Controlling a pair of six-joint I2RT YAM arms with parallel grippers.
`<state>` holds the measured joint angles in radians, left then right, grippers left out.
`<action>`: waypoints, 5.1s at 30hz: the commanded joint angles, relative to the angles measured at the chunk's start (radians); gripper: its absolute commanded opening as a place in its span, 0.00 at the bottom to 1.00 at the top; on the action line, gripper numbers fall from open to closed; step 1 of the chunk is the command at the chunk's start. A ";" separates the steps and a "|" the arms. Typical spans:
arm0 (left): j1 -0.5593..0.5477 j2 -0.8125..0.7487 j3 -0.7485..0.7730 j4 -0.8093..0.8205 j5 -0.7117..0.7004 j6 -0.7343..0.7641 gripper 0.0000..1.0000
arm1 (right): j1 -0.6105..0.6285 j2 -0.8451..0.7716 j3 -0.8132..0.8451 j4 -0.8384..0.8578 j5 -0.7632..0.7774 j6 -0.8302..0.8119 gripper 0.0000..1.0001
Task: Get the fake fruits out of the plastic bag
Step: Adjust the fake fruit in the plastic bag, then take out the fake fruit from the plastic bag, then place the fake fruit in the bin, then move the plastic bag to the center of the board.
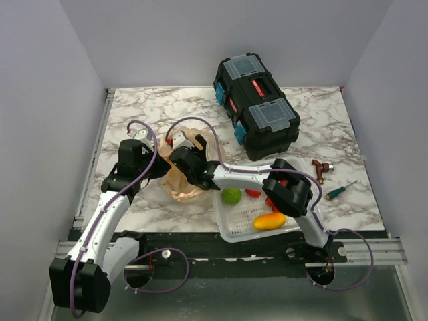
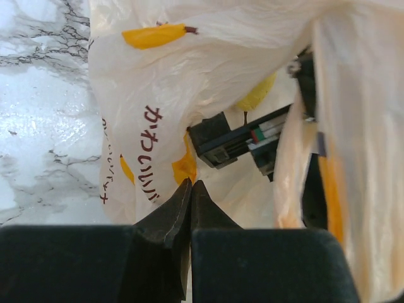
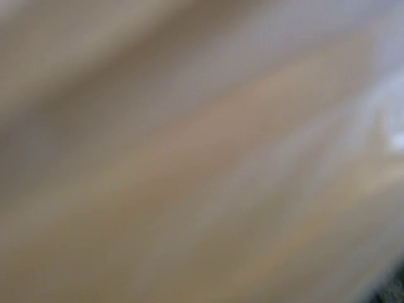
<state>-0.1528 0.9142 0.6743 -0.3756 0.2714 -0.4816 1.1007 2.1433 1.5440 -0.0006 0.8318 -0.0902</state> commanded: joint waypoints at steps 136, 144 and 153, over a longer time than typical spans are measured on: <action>-0.034 0.056 0.102 -0.076 -0.197 -0.087 0.00 | -0.038 -0.791 -0.431 0.085 -0.429 0.377 0.14; -0.004 0.126 0.263 -0.108 -0.253 -0.082 0.00 | -0.038 -0.974 -0.631 0.013 -0.328 0.426 0.14; 0.056 0.274 0.430 -0.114 -0.235 -0.110 0.00 | -0.037 -1.161 -0.808 -0.160 -0.289 0.574 0.13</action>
<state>-0.1242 1.1343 1.0439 -0.4755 0.0525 -0.5739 1.0595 1.0576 0.7948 -0.0586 0.4870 0.3904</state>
